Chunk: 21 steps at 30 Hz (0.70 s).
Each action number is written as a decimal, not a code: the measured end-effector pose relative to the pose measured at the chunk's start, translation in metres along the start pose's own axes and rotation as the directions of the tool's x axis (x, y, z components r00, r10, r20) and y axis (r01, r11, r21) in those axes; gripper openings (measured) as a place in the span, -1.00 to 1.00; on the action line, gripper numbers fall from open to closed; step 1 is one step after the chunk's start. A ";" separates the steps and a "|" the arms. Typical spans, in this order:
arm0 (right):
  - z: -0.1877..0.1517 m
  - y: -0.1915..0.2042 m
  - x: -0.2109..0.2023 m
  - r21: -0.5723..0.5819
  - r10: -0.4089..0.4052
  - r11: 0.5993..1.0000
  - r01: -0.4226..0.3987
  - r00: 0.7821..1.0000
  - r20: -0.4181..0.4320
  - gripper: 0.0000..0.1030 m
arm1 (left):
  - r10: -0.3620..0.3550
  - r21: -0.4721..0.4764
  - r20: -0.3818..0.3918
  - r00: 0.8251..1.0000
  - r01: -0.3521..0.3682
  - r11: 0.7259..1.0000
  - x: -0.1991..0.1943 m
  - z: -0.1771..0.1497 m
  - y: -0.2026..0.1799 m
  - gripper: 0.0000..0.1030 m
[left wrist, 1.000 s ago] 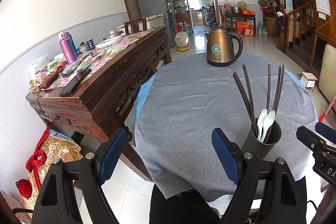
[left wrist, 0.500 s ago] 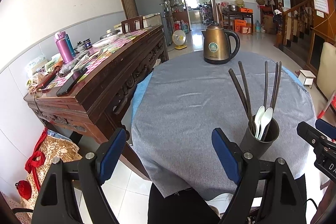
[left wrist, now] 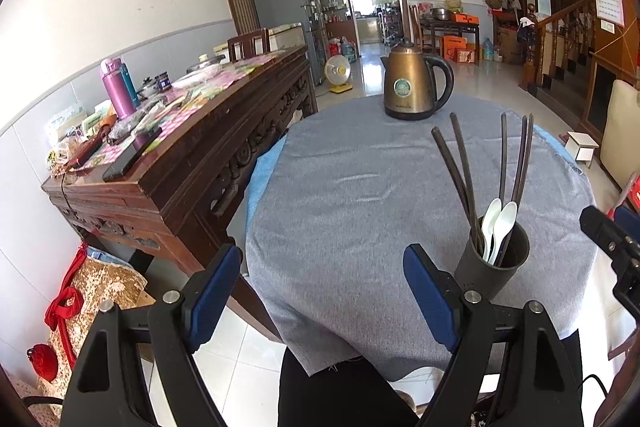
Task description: Organize utensils
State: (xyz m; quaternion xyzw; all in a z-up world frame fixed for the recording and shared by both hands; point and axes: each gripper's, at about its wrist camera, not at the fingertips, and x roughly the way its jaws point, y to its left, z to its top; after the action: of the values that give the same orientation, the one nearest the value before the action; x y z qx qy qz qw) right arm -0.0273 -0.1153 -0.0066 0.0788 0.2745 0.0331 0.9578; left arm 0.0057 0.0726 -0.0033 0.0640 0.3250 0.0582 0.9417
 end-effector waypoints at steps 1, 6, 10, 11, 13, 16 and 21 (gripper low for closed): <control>0.001 0.000 -0.003 -0.001 0.000 1.000 0.000 1.000 0.014 0.53 | -0.002 0.003 0.005 1.000 0.002 1.000 -0.001 0.001 -0.001 0.63; 0.005 0.000 -0.012 -0.003 0.015 1.000 -0.014 0.998 0.059 0.53 | -0.004 0.028 0.040 0.999 0.003 1.000 -0.010 0.010 -0.007 0.63; 0.014 0.002 -0.014 -0.006 0.027 1.000 -0.026 0.997 0.067 0.53 | -0.015 0.031 0.063 0.998 0.013 0.999 -0.018 0.020 -0.010 0.63; 0.015 0.002 -0.015 -0.005 0.029 1.000 -0.028 0.997 0.070 0.53 | -0.019 0.027 0.068 0.998 0.017 0.999 -0.020 0.022 -0.010 0.63; 0.017 0.001 -0.017 -0.007 0.029 1.000 -0.029 0.997 0.078 0.53 | -0.022 0.023 0.078 0.997 0.020 1.000 -0.022 0.026 -0.010 0.63; 0.019 0.002 -0.018 -0.014 0.026 1.000 -0.025 0.996 0.083 0.53 | -0.026 0.024 0.091 0.996 0.024 0.999 -0.026 0.030 -0.012 0.63; 0.020 -0.002 -0.020 -0.004 0.022 1.000 -0.021 0.995 0.096 0.53 | -0.029 0.032 0.098 0.995 0.026 0.999 -0.029 0.033 -0.017 0.63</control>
State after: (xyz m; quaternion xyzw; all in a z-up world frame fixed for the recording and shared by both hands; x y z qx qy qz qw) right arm -0.0338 -0.1218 0.0208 0.0818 0.2272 0.0400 0.9696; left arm 0.0046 0.0493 0.0369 0.0766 0.2799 0.0370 0.9562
